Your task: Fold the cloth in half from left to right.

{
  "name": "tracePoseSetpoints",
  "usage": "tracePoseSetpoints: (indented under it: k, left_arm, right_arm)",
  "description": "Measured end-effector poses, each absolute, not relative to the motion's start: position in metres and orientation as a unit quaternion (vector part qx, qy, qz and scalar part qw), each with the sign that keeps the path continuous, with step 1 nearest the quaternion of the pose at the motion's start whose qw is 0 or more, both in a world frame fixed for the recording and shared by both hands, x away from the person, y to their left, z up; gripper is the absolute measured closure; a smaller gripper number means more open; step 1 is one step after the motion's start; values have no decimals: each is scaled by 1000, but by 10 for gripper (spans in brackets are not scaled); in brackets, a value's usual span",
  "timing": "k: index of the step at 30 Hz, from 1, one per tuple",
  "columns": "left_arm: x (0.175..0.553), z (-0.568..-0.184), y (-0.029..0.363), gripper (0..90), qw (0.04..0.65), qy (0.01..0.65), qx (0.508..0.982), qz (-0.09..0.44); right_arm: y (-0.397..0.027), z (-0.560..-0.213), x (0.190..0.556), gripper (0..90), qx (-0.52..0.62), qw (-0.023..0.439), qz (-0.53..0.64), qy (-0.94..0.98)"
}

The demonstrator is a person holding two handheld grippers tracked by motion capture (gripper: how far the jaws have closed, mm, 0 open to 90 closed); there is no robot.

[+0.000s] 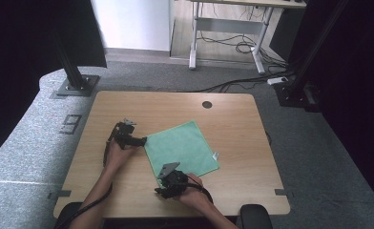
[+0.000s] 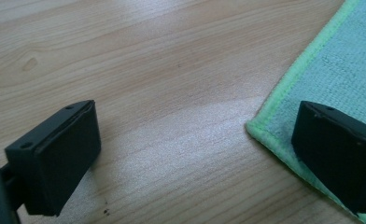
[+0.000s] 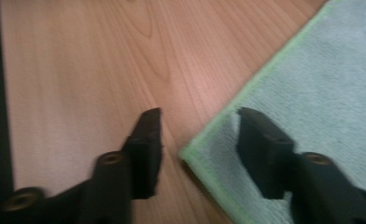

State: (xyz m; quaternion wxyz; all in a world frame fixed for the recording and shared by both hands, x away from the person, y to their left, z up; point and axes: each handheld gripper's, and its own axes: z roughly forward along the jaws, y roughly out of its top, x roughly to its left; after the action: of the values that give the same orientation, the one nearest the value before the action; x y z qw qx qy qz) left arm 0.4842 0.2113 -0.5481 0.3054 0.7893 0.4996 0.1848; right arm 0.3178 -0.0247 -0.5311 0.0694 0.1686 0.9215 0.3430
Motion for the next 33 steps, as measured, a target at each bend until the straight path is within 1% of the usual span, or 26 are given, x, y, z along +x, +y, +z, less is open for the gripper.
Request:
tracePoseSetpoints:
  k: [3,5,6,8,11,17,19,21,28,33]
  left_arm:
    - [483,-548,211,36,309,494,791,185]
    - [481,-547,211,88,318,483,795,184]
    - [479,-547,211,130,326,471,799,183]
    - [477,-546,210,270,338,453,805,181]
    - [474,-545,207,487,349,438,810,174]
    - [473,-544,206,802,364,436,810,147]
    - [474,-544,209,844,370,443,806,131]
    - [475,-544,212,864,370,449,804,124]
    - [475,-538,226,872,353,469,801,120]
    - [474,-529,231,871,368,472,792,119]
  right_arm:
    - [-25,-534,318,663,169,76,334,924]
    - [-25,-534,318,765,175,80,335,922]
    - [-25,-534,318,794,174,87,332,923]
    - [-24,-534,319,836,175,89,329,924]
    - [-24,-534,321,852,181,84,332,922]
    - [-18,-535,323,853,180,73,339,920]
    - [-14,-535,323,852,178,68,342,920]
    - [-9,-535,323,850,176,61,345,920]
    - [4,-534,322,851,166,62,348,921]
    - [6,-527,320,852,160,69,361,916]
